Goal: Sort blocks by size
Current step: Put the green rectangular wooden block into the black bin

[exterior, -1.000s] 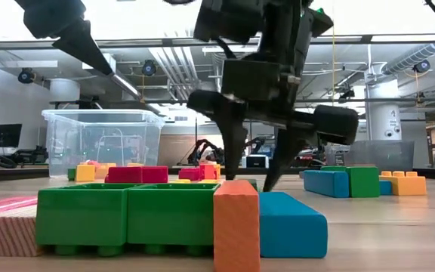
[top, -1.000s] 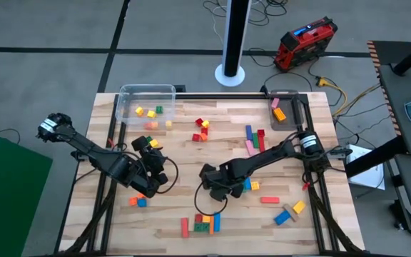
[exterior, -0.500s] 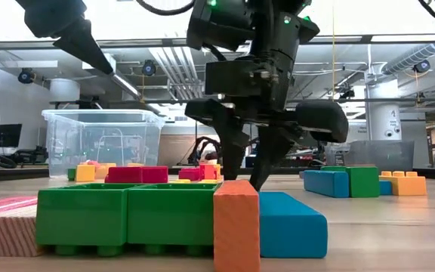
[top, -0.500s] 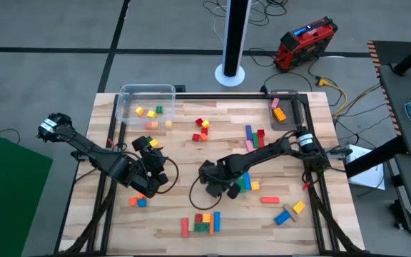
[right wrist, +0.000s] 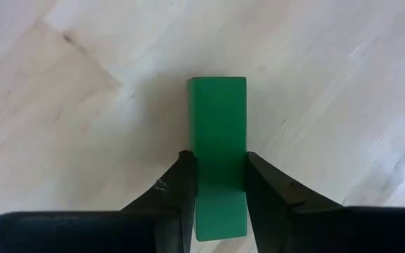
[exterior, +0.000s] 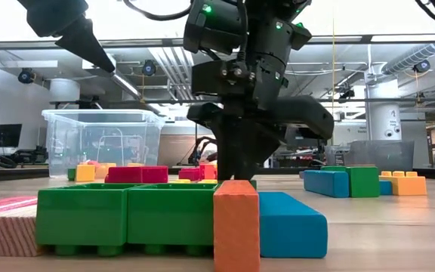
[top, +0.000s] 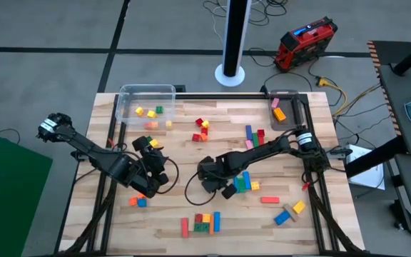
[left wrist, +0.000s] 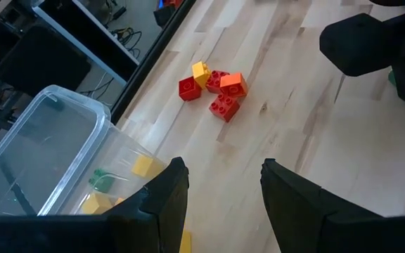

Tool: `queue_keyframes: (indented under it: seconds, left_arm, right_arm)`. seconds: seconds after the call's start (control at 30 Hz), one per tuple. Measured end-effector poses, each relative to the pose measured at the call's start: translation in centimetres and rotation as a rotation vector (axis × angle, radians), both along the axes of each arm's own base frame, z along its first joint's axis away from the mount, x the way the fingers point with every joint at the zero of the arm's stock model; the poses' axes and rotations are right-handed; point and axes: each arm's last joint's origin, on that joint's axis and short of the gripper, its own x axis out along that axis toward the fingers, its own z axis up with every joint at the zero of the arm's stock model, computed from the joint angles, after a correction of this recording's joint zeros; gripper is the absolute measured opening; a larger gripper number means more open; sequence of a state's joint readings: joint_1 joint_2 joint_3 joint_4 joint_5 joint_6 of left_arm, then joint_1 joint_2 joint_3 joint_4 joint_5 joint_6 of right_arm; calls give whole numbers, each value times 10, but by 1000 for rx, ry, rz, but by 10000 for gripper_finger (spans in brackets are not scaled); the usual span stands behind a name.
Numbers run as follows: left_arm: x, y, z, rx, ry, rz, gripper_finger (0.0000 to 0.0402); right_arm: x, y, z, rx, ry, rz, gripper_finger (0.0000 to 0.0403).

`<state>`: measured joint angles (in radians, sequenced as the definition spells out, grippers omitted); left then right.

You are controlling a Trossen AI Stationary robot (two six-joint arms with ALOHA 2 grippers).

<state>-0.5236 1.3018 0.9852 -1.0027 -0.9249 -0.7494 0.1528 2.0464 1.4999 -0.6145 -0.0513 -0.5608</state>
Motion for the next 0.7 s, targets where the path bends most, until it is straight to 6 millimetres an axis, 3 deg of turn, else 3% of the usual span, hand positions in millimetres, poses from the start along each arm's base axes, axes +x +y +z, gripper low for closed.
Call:
queue_keyframes:
  seconds: [0.17,0.3,0.5,0.7]
  left_arm:
    - [0,0,0,6,-4,2,157]
    - [0,0,0,6,-5,2,157]
    - [0,0,0,5,-7,2,157]
    - [0,0,0,9,-6,1,157]
  right_arm:
    - [3,-4,8,36,-12,-100,87]
    - [5,-17,26,75,-49,-223,85]
    - [-1,-52,51,122,-67,-468,90]
    - [-14,-94,72,-52,-126,-771,85]
